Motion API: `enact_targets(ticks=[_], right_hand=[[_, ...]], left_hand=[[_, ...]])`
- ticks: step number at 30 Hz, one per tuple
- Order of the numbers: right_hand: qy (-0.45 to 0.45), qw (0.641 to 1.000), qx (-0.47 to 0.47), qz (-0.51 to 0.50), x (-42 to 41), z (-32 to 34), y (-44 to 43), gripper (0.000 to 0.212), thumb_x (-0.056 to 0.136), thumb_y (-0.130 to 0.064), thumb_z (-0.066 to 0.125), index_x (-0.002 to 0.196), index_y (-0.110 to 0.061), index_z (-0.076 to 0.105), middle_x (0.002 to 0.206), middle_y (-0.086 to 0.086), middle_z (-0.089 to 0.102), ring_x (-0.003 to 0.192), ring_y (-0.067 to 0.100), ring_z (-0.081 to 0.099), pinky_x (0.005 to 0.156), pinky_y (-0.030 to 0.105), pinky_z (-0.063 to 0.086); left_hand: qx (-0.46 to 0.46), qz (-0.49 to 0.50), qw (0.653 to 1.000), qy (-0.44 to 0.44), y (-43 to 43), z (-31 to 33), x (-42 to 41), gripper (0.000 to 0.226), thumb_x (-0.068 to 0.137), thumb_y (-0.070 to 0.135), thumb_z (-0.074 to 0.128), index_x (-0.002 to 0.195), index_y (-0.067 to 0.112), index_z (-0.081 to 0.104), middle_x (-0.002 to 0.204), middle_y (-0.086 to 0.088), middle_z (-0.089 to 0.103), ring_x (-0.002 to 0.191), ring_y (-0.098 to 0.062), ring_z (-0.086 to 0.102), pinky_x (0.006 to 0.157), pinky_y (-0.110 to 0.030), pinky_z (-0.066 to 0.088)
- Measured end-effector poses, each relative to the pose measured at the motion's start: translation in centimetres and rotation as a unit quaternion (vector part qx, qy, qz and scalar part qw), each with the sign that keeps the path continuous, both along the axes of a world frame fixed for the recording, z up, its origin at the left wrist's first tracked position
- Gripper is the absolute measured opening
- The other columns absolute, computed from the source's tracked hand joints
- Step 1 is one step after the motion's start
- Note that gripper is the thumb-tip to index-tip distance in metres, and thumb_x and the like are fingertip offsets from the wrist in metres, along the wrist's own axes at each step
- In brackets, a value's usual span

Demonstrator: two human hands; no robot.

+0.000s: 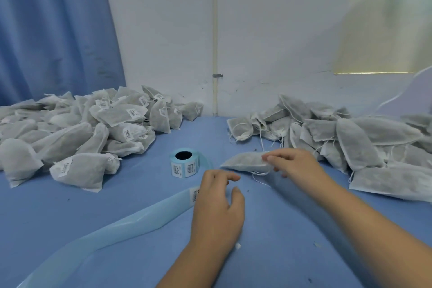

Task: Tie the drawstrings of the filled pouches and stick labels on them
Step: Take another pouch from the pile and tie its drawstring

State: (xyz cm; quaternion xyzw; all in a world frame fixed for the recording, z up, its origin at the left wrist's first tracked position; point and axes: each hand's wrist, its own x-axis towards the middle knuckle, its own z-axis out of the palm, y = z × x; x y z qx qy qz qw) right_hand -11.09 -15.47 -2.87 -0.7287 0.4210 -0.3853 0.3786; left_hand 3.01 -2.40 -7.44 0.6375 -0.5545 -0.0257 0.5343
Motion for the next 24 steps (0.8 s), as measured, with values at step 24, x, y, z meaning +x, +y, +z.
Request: enact_targets(ticks=[24], right_hand=[[-0.04,0.992,0.102,0.057,-7.6,-0.5,10.9,0.015,0.089,-0.006,0.063,0.091,-0.018,0.072,0.075,-0.003,0.068,0.042,0.012,0.045,0.044,0.02,0.037]], left_hand=[[0.034,-0.1,0.972,-0.208,2.9,1.8,-4.7,0.074,0.091,0.039,0.062,0.152,0.036,0.02,0.133,0.011,0.053,0.113,-0.003,0.035,0.085,-0.021,0.027]])
